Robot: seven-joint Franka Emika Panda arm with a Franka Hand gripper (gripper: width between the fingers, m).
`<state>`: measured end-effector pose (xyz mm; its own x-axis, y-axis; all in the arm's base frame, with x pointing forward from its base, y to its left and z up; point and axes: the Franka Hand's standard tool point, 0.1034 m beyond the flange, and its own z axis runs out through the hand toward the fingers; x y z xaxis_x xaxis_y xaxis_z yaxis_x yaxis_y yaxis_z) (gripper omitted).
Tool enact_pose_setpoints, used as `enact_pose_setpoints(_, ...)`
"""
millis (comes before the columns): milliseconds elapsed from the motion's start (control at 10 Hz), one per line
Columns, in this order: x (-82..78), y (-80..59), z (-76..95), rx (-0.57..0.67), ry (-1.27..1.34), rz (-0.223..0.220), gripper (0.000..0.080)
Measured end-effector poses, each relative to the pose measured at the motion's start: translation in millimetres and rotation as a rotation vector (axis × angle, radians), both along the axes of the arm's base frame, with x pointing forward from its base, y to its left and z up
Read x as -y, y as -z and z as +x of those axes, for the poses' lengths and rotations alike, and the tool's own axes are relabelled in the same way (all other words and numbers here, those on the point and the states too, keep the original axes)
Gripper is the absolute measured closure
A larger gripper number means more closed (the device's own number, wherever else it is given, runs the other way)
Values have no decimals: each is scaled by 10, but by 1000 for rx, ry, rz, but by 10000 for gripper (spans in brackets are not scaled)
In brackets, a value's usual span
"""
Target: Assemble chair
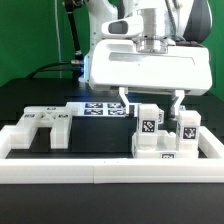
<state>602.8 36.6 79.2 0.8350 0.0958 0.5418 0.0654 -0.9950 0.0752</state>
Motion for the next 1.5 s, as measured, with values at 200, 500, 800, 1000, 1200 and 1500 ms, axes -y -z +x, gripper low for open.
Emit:
enact_pose_setpoints(200, 1, 6, -3, -1, 0, 0, 159)
enact_pose_setpoints(500, 57, -101, 15, -12, 2, 2, 151)
enact_pose_setpoints(800, 97, -235, 46, -16, 1, 6, 151)
enact_pose_setpoints(1000, 83, -211, 32, -52, -2, 14, 151)
enact_pose_setpoints(1200, 51, -161, 14, -106, -7, 26, 151)
enact_pose_setpoints(1500, -79, -110, 37, -343, -17, 84, 151)
